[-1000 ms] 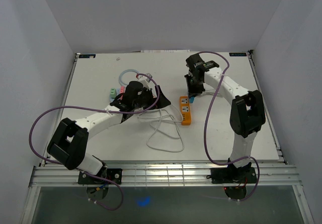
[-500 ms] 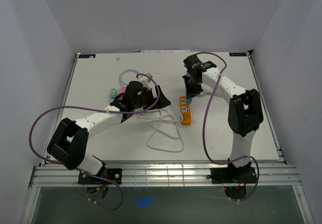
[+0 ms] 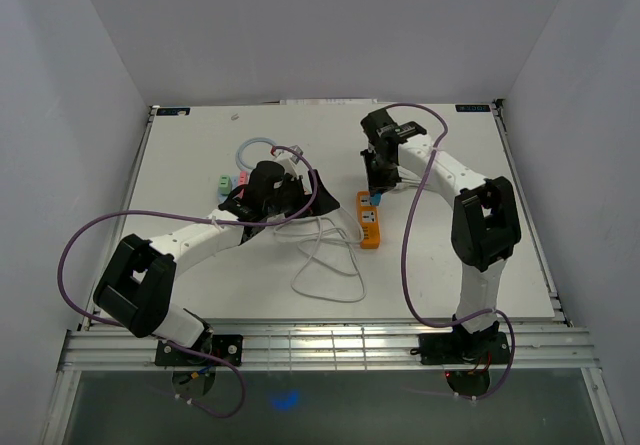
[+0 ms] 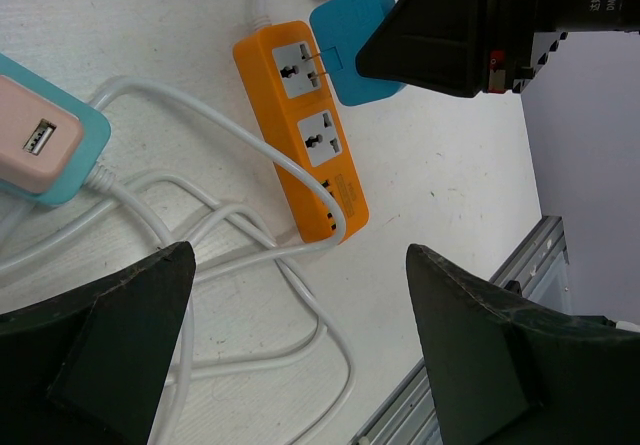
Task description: Insert the plug
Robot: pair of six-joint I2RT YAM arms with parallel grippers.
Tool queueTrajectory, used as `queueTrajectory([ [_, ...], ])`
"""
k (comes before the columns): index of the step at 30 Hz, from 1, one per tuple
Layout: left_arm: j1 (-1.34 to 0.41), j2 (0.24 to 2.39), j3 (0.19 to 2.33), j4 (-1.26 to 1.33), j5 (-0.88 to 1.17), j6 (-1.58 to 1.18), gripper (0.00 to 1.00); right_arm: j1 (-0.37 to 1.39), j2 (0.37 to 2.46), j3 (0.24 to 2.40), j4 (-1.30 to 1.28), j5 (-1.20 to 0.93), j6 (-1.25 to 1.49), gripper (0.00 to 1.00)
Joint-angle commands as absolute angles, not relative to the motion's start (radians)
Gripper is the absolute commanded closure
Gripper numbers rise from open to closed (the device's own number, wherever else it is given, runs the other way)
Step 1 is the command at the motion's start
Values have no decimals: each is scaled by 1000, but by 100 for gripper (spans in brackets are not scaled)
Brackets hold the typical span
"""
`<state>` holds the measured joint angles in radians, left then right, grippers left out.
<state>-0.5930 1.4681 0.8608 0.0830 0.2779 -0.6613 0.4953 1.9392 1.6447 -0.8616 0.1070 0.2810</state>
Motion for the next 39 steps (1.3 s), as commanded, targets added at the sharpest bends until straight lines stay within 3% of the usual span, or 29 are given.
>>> queueTrajectory([
  [1, -595, 1468, 871, 94, 296, -647, 3, 502, 1965, 1680, -871, 150, 293, 92],
  [27, -597, 1482, 853, 115, 302, -658, 3, 518, 2022, 1698, -893, 193, 311, 92],
  [39, -600, 1477, 835, 123, 302, -663, 3, 546, 1977, 1542, -809, 206, 342, 92],
])
